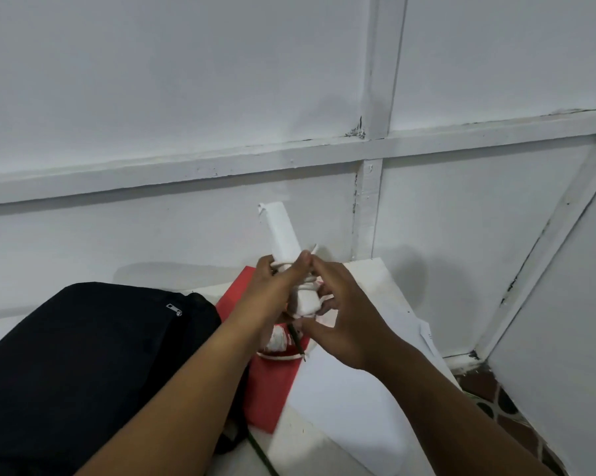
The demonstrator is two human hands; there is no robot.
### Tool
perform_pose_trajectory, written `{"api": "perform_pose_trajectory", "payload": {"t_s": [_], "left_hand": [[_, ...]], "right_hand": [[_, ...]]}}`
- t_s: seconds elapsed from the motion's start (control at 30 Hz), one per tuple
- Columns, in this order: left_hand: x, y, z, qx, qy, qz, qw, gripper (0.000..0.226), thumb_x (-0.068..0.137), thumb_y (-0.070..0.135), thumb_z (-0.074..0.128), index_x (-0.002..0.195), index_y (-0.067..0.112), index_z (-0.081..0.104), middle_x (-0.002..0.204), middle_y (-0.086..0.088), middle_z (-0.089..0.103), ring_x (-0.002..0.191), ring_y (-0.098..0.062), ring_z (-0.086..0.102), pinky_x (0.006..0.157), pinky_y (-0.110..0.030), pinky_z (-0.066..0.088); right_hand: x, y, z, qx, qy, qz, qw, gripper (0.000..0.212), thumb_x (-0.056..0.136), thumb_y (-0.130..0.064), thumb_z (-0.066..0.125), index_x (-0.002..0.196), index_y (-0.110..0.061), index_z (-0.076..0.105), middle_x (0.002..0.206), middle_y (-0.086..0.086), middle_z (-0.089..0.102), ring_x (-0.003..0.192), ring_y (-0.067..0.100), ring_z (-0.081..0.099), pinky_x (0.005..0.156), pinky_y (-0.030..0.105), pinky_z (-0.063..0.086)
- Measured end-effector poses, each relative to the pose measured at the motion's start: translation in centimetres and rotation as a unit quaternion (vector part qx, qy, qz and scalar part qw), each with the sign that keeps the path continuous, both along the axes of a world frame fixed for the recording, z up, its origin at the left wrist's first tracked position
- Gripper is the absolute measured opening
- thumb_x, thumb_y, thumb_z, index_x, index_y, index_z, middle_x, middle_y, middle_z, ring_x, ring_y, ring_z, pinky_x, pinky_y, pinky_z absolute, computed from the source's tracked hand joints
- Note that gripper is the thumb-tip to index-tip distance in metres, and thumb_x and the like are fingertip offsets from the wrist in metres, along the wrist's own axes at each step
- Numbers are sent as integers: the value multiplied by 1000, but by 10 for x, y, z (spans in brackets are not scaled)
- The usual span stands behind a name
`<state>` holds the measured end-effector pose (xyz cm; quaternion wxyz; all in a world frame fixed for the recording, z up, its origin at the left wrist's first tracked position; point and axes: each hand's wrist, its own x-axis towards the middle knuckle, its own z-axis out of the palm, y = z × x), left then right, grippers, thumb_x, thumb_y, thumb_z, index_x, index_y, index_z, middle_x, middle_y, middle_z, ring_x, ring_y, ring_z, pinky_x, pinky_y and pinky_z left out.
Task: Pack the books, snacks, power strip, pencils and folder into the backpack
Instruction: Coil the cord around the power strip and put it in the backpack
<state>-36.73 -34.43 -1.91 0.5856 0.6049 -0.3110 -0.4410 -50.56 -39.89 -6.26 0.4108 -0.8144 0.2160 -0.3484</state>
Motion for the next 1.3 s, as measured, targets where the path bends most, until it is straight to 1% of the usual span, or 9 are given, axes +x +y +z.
{"api": "perform_pose_trajectory", "payload": {"t_s": [0.1, 0.2, 0.27, 0.37, 0.47, 0.63, 0.77, 1.0, 1.3], "left_hand": [[25, 10, 0, -7, 21, 26, 999, 55, 84, 45, 72, 118, 5, 56, 82, -6, 70, 64, -22, 69, 49, -29, 49], [46, 27, -1, -10, 82, 27, 996, 29, 87, 36, 61, 93, 8, 61, 63, 2, 58, 56, -18, 57, 48, -23, 43], [56, 42, 2, 2, 91, 35, 995, 25, 91, 30, 56, 84, 9, 68, 66, -4, 58, 57, -20, 55, 52, -24, 43], [72, 66, 3, 23, 72, 51, 996, 26, 87, 30, 57, 85, 6, 67, 66, -8, 61, 55, -20, 57, 44, -21, 44], [88, 86, 3, 36, 59, 40, 997, 34, 79, 33, 61, 90, 2, 69, 76, -17, 64, 60, -25, 61, 50, -24, 48], [116, 112, -2, 26, 79, 41, 996, 51, 66, 38, 61, 97, -2, 70, 85, -23, 65, 62, -30, 64, 62, -31, 49], [140, 128, -3, -19, 111, 60, 992, 69, 56, 38, 69, 107, -8, 65, 90, -26, 65, 68, -31, 62, 61, -34, 56], [166, 147, 7, -51, 119, 31, 991, 71, 53, 44, 69, 100, -9, 67, 87, -28, 67, 66, -34, 63, 57, -34, 57], [182, 165, 17, -71, 141, -11, 987, 67, 58, 43, 68, 99, -10, 67, 93, -29, 63, 70, -35, 62, 71, -37, 53]], "right_hand": [[5, 5, 7, 37, -29, -19, 999, 72, 87, -6, 72, 146, -31, 39, 123, -14, 61, 102, 7, 64, 83, 20, 55], [13, -3, -12, 24, -40, -106, 993, 52, 89, -4, 68, 133, -27, 51, 112, -17, 65, 94, 1, 65, 76, 16, 54], [19, -7, -34, 17, -11, -145, 989, 49, 87, -7, 70, 129, -26, 54, 113, -18, 63, 94, 1, 63, 75, 12, 51], [30, -10, -68, -7, 41, -190, 981, 46, 84, -10, 74, 124, -23, 56, 118, -10, 59, 101, 3, 59, 86, 12, 48], [39, -12, -88, -60, 79, -223, 970, 39, 82, -8, 75, 116, -19, 63, 115, -2, 59, 101, 14, 61, 82, 11, 44], [60, 1, -86, -106, 21, -267, 958, 44, 78, 0, 76, 119, -13, 65, 123, 5, 56, 111, 16, 56, 89, 3, 38], [65, 9, -85, -75, -1, -272, 959, 57, 78, -11, 81, 130, -15, 58, 134, 3, 51, 121, 13, 50, 96, 22, 45], [69, 30, -119, 59, 151, -243, 956, 57, 83, -19, 78, 135, -13, 56, 132, 5, 59, 119, 24, 57, 102, 42, 48], [69, 48, -137, -19, 194, -256, 947, 42, 80, -3, 71, 119, -18, 68, 116, 2, 70, 104, 20, 62, 89, 29, 46]]}}
